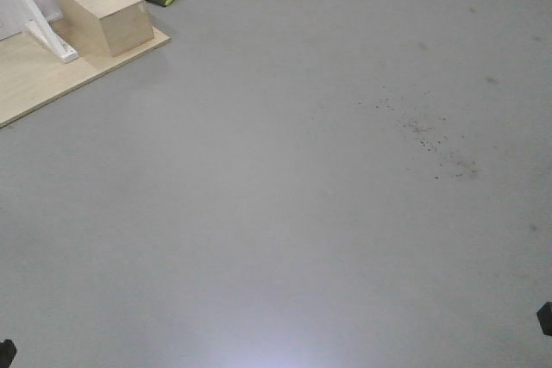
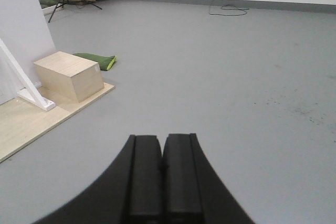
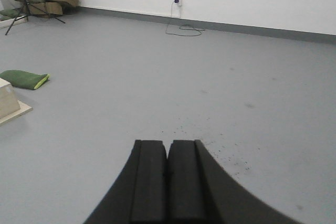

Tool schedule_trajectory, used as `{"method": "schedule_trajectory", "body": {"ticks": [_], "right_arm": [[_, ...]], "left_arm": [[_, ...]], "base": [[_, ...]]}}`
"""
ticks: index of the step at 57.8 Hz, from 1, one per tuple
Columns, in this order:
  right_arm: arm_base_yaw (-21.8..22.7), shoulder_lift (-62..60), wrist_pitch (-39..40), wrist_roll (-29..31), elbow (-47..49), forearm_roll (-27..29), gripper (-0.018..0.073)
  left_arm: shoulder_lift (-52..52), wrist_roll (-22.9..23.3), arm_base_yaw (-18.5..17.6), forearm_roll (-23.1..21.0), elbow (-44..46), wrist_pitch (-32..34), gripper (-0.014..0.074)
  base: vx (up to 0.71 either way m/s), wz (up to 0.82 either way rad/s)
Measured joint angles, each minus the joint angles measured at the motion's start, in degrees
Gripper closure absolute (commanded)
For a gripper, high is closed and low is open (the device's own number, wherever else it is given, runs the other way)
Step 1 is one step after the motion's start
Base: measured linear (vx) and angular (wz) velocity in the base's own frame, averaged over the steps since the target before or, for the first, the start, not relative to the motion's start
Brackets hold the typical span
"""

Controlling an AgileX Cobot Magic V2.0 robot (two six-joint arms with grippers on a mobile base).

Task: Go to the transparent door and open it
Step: 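Turn and drive toward the white-framed glass sliding door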

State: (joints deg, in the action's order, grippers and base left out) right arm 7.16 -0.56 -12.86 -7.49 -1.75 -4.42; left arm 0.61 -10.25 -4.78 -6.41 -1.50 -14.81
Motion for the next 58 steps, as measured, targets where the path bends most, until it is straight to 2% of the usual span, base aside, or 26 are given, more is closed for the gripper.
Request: {"method": "schedule_trajectory", "body": {"ticks": [21,58], "right_arm": [[0.0,0.0,0.0,0.0,0.0,0.0,0.0567],[0.0,0.0,0.0,0.0,0.0,0.0,0.0567]], "left_arm": [[0.0,0.0,0.0,0.0,0.0,0.0,0.0602],[0.0,0.0,0.0,0.0,0.0,0.0,0.0602]], "base": [[0.48,0.36],[0.48,0.53]]}}
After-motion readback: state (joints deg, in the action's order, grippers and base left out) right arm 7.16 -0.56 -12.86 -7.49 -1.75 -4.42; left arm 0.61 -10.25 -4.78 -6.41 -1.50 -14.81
